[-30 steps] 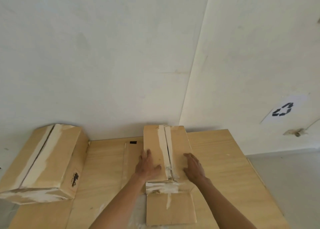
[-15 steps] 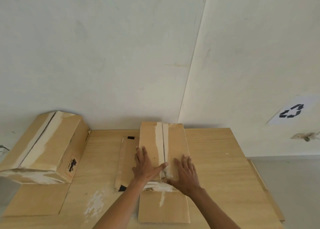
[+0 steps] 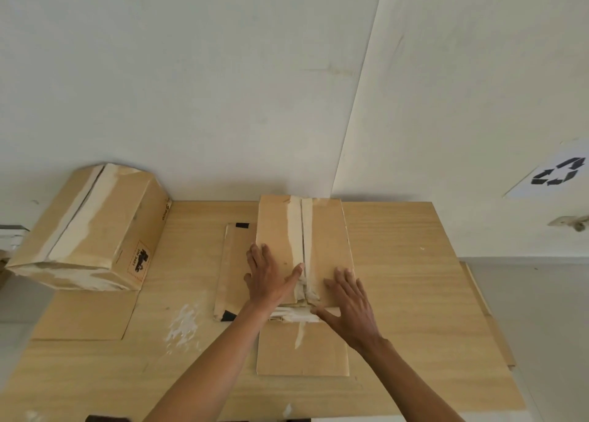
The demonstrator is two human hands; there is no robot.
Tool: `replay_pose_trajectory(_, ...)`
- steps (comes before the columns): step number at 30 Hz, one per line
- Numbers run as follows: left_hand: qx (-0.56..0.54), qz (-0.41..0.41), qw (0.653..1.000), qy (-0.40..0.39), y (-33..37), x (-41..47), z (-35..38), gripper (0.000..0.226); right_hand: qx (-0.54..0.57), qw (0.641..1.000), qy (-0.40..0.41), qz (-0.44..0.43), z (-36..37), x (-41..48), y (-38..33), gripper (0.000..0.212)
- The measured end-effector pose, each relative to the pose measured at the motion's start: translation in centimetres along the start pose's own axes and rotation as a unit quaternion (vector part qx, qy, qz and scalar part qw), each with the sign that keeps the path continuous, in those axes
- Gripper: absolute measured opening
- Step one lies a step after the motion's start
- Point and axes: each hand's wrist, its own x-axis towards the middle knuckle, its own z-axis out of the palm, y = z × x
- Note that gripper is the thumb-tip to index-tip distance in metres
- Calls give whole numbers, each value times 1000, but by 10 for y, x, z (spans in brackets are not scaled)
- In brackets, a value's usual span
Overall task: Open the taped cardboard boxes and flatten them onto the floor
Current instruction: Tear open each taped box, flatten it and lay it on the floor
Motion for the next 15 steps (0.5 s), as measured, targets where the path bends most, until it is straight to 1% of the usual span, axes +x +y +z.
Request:
replay_pose_trajectory(3, -16, -8, 1000, -17, 6, -2, -3, 142, -3, 1000, 14, -12, -4, -1, 10, 82)
replay_pose_trajectory(5, -16, -1, 1000, -19, 2, -4, -1, 153, -21, 999, 39, -29, -6, -2, 9, 71)
replay_pose_trajectory(8, -4, 24, 1000, -15, -5, -9, 1, 162, -37, 990, 121, -65, -2, -9, 0, 52)
replay_pose_trajectory(10, -11, 27, 999, -17, -6, -10, 2, 159, -10, 982, 179, -62, -3, -14, -8, 51)
replay_pose_trajectory(12, -31, 26, 999, -16, -5, -10, 1, 150, 35, 975, 214, -46, -12, -15, -15, 50)
replay_pose_trajectory(14, -44, 26, 999, -14, -5, -9, 0, 144, 123, 964, 235, -4, -23, -18, -20, 44)
replay_pose_trajectory(15, -43, 26, 999, -14, -5, -9, -1, 145, 179, 950, 252, 37, -27, -21, -21, 40)
